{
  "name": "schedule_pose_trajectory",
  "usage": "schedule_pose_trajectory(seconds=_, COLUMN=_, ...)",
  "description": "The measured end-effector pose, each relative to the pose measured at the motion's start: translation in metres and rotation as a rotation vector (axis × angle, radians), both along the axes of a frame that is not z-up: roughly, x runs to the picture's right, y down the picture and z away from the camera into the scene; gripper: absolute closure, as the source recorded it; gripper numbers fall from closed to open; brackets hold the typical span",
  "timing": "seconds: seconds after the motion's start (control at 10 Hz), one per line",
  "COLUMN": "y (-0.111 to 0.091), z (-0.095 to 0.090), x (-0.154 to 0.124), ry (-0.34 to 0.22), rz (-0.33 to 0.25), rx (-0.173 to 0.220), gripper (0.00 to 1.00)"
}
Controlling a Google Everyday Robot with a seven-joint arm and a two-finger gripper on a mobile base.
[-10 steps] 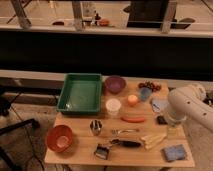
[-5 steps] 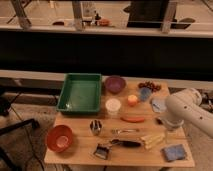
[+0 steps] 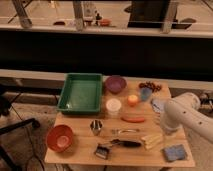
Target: Wipe table surface with eraser
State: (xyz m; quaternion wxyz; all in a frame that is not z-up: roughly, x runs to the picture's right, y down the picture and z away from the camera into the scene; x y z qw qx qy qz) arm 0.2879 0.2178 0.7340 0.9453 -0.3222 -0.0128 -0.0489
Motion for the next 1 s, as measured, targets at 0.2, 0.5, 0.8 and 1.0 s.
schedule_pose_trajectory(seconds=0.2, y=-0.003, z=0.002, x=-0.002, ry=0.021, rz=0.025, rx=-0.003, gripper=0.20)
schedule_pose_trajectory(seconds=0.5, y=-0.022, z=0.008, x=0.031, ry=0.090, rz=0.082, rx=0.008, gripper=0.20)
schedule_pose_trajectory(seconds=0.8, y=-0.048, z=0.023, x=0.107, ry=0.169, rz=0.130, rx=0.019, gripper=0.20)
schedule_pose_trajectory(seconds=1.0, y=-0.068, z=0.038, x=0.140, ry=0.196, rz=0.154, rx=0.024, gripper=0.20)
